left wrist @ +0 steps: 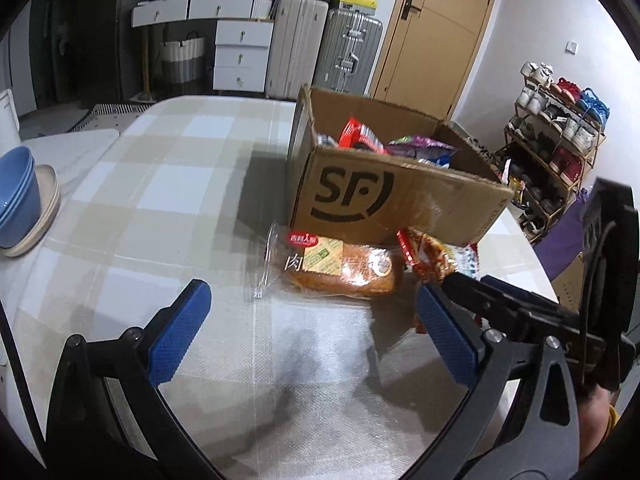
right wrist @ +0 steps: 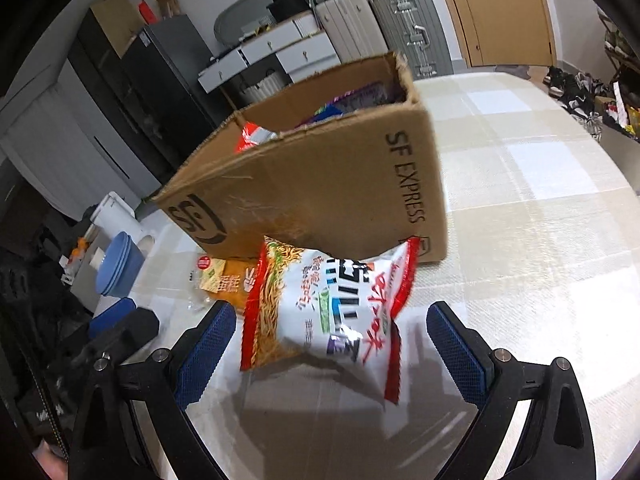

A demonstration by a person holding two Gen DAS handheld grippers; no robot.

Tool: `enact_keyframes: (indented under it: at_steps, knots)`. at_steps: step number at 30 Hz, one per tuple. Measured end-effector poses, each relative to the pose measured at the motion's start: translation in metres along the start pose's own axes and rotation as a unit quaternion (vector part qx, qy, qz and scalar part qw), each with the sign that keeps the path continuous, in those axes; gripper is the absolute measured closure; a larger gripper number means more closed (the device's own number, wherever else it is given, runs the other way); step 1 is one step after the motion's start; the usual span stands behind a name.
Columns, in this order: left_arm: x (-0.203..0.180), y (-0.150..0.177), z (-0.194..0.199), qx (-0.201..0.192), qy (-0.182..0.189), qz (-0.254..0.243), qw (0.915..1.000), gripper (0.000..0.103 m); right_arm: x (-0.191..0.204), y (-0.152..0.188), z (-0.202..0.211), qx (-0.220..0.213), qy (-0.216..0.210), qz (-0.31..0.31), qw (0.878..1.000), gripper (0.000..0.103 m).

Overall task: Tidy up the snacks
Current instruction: 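Grasp the white-and-red noodle snack bag with the right gripper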

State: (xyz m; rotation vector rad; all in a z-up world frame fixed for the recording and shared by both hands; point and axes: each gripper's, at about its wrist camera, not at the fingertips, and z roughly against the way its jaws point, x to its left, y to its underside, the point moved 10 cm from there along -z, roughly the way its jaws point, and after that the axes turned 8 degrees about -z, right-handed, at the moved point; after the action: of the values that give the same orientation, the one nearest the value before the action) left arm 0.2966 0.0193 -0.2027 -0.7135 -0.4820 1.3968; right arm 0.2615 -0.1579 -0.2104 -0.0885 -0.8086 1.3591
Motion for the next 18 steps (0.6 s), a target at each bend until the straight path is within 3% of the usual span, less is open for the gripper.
enact_keyframes:
  at_steps: [4, 6, 14, 18]
  knots:
    - [0.004, 0.002, -0.012, 0.007, 0.0, 0.007, 1.0, 0.0, 0.003, 0.001, -0.013, 0.009, 0.007, 0.011, 1.0, 0.007]
    - [0.006, 0.002, -0.018, 0.011, 0.0, 0.009, 0.9999, 0.0, 0.005, 0.006, -0.016, 0.016, 0.005, 0.011, 1.0, 0.021]
    - [0.01, 0.006, -0.033, 0.028, -0.002, 0.021, 0.9994, 0.0, 0.004, 0.016, -0.008, 0.012, -0.016, 0.005, 1.0, 0.049]
    - [0.006, 0.01, -0.031, 0.029, -0.004, 0.016, 0.9994, 0.0, -0.001, 0.024, 0.006, 0.01, -0.052, -0.009, 0.999, 0.049]
